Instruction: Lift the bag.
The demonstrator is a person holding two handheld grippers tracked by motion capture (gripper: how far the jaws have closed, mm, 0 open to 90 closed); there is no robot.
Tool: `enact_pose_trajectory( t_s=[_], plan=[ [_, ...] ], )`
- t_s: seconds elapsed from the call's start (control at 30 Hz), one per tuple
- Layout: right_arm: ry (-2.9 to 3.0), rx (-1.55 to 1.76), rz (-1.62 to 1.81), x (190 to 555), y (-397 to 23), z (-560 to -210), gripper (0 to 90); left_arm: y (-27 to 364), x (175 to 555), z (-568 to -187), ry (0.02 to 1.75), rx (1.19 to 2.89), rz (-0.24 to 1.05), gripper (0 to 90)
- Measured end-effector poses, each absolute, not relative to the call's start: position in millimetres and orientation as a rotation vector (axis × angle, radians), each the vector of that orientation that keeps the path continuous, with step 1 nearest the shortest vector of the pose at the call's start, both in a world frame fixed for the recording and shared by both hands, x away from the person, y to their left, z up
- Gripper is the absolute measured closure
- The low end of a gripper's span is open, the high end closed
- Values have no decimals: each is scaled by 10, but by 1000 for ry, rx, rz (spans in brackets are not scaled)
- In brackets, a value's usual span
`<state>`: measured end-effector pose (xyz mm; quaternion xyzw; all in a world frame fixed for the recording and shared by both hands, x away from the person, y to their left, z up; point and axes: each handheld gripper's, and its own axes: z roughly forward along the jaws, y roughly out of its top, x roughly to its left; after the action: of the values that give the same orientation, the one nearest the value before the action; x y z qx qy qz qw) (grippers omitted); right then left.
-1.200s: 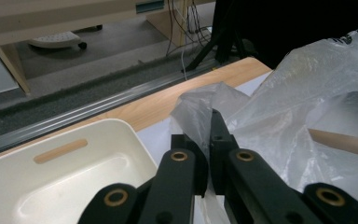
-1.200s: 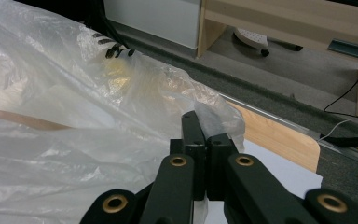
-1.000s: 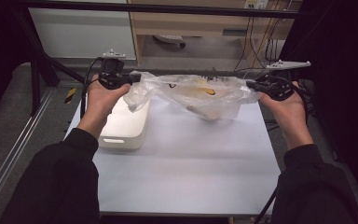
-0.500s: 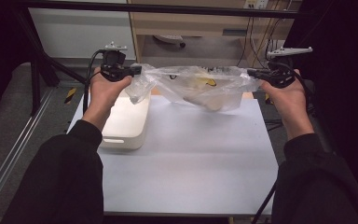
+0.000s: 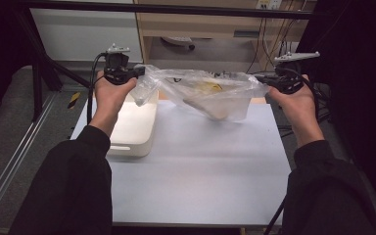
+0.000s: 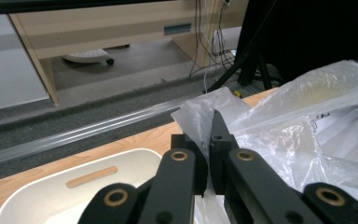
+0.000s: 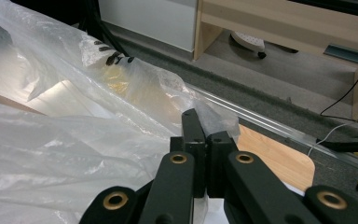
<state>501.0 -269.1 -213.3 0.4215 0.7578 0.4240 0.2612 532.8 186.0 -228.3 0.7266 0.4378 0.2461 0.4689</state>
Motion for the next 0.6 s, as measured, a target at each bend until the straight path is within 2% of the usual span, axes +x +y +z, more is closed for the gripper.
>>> enact_pose_trajectory(
  t_s=[0.6],
  plan=[
    [2091,1124,1195,4912,-2584,-2317,900,2099,5053,-2534,1076,1836,528,900]
  ],
)
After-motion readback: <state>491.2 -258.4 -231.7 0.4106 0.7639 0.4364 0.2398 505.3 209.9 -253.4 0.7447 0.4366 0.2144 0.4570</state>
